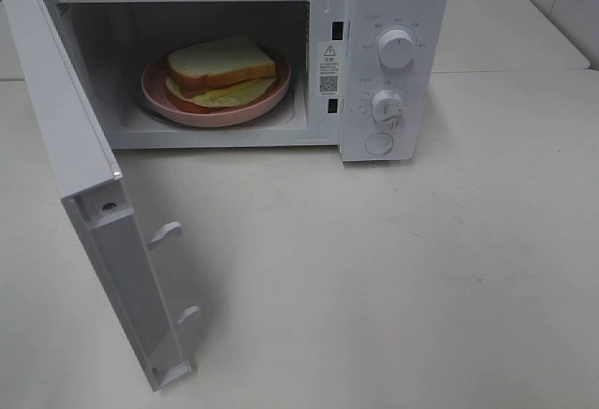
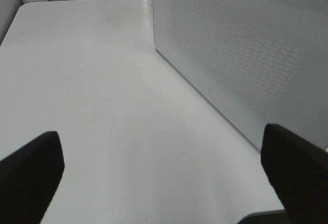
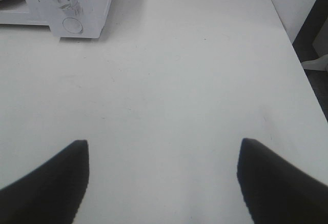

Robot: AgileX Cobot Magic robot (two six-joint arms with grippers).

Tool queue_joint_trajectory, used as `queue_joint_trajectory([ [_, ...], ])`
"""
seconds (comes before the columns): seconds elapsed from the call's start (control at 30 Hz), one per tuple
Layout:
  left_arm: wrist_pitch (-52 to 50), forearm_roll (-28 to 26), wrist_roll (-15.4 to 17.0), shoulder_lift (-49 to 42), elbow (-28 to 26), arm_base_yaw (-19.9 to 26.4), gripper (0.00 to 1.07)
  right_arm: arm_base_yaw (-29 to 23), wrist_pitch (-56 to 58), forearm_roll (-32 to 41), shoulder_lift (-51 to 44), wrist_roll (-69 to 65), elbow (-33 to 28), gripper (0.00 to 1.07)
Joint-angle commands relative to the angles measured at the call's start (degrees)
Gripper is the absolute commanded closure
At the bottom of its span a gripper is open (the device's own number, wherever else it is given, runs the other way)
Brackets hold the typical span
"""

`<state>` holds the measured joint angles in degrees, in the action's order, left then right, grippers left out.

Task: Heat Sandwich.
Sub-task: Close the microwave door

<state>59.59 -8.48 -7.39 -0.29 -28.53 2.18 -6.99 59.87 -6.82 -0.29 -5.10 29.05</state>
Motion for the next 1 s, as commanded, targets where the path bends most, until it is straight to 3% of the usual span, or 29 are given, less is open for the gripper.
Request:
queue_joint_trajectory([
  [0.03,-0.5,-0.1,0.1,-1.1,0.2,-0.4,0.06,0.4,-0.6,0.1,-1.5,0.1,-0.1,0.31],
  [1.0,-0.5,-0.2,0.1,-1.1,0.2,-0.4,0.06,0.4,-0.6,0.1,-1.5,0.1,-0.1,0.31],
])
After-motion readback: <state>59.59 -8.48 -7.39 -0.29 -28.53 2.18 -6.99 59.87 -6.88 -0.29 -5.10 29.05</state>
